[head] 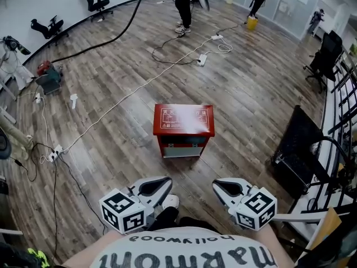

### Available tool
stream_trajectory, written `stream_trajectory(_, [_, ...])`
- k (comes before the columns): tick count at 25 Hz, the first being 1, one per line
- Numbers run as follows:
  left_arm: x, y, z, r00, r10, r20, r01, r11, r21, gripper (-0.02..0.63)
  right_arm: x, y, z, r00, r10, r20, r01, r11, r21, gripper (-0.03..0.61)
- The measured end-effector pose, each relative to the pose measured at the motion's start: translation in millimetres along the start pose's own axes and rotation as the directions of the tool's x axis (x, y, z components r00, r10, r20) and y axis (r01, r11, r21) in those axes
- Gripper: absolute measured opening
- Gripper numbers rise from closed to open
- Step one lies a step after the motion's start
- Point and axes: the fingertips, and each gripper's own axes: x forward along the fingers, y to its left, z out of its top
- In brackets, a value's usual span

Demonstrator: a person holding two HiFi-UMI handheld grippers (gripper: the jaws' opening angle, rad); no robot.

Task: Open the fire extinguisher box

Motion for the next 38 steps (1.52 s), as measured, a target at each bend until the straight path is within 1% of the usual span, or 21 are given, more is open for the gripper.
stream_trajectory(4, [6.3,23.8,3.9,1.000,0.007,-0.027,-0.008,1.000,-0.021,0.011,16.6,-10.3,11.6,1.000,0.006,-0.009,-0.006,1.000,0.004,0.011])
stream_trajectory(9, [20.2,51.6,9.6,0.997,0.004,-0.071,-0.002,1.000,0.028,0.011,32.5,-24.0,17.9,0.999,-0.008,-0.037,0.008,1.000,-0.006,0.011])
stream_trajectory(14, [34.7,72.4,22.6,0.996,-0.020,-0.083,0.022,0.999,0.027,0.011,48.2,-43.4,21.1,0.998,-0.026,-0.056,0.028,0.999,0.023,0.011])
stream_trajectory(18, [41.1,90.3,37.2,0.996,-0.034,-0.083,0.034,0.999,0.010,0.011,65.4,-55.3,33.6,0.998,-0.029,-0.059,0.031,0.999,0.030,0.011])
stream_trajectory(22, [48.2,108.7,52.1,0.996,-0.038,-0.081,0.041,0.999,0.034,0.011,83.6,-64.7,51.5,0.999,-0.031,-0.034,0.032,0.999,0.030,0.011])
stream_trajectory(24, [53.6,113.4,58.0,0.996,-0.044,-0.071,0.047,0.998,0.038,0.011,89.8,-69.5,55.7,0.999,-0.032,-0.041,0.033,0.999,0.007,0.011])
stream_trajectory(27, [61.3,117.4,58.2,0.996,-0.047,-0.077,0.050,0.998,0.028,0.011,94.4,-75.0,53.6,0.997,-0.034,-0.072,0.033,0.999,-0.014,0.011])
stream_trajectory(30, [66.6,116.4,55.7,0.995,-0.047,-0.083,0.047,0.999,0.003,0.011,91.3,-76.5,47.7,0.995,-0.012,-0.102,0.012,1.000,-0.007,0.011])
stream_trajectory(33, [75.4,116.7,55.5,0.996,-0.033,-0.086,0.032,0.999,-0.014,0.011,86.8,-87.8,44.5,0.993,-0.006,-0.117,0.006,1.000,0.007,0.011])
stream_trajectory(35, [82.1,115.7,58.7,0.997,-0.018,-0.076,0.016,1.000,-0.017,0.011,84.6,-96.9,45.5,0.993,-0.001,-0.117,0.002,1.000,0.009,0.011])
stream_trajectory(38, [93.1,111.8,60.4,0.998,-0.006,-0.065,0.006,1.000,0.009,0.011,80.1,-112.4,51.6,0.996,-0.020,-0.089,0.020,1.000,-0.011,0.011])
